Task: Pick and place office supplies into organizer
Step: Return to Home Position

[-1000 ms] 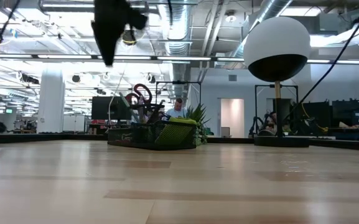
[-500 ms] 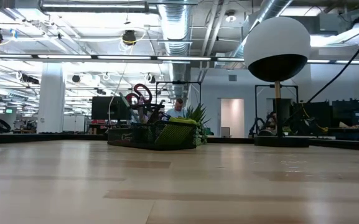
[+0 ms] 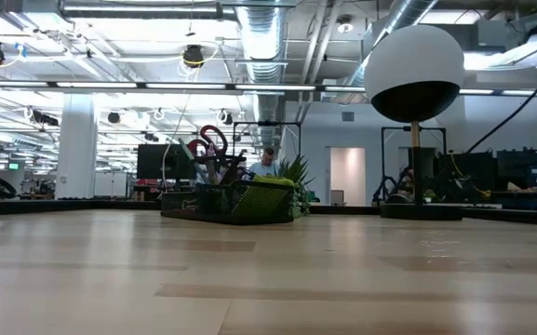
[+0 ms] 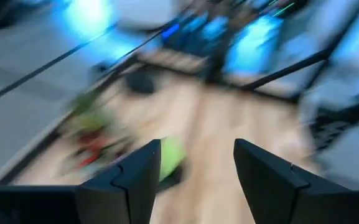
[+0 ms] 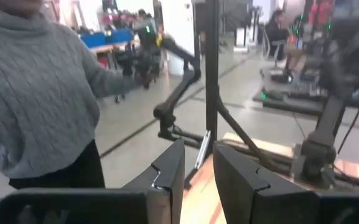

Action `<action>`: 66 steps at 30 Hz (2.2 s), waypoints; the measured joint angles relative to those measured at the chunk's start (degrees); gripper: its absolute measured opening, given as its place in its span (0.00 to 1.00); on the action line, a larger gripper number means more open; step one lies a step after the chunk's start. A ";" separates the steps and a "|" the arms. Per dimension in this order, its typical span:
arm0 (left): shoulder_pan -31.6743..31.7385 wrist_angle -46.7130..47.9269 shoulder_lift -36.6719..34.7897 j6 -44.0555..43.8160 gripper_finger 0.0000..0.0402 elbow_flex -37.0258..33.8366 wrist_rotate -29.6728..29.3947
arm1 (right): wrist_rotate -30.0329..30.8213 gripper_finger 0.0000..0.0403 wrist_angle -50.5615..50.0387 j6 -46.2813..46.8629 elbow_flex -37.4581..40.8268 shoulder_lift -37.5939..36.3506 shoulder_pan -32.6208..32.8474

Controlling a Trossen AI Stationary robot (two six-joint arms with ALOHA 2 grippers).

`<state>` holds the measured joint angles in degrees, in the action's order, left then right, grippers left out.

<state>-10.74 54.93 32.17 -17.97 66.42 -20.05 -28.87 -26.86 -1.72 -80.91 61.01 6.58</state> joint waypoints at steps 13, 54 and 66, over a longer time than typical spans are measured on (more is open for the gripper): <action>-0.02 -54.26 -17.63 0.02 0.49 -41.20 10.69 | -0.16 0.19 51.82 19.94 43.91 -14.42 -9.79; -0.01 -59.45 -31.97 8.31 0.49 -49.54 -6.37 | 6.62 0.19 31.41 24.03 66.31 -60.83 -18.96; -0.01 -68.45 -31.88 6.35 0.50 -57.57 -8.34 | 12.59 0.19 39.81 25.24 75.39 -60.84 -18.98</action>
<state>-10.76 -13.52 0.29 -11.62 8.85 -28.40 -16.27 12.95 23.53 -5.53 0.17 -12.40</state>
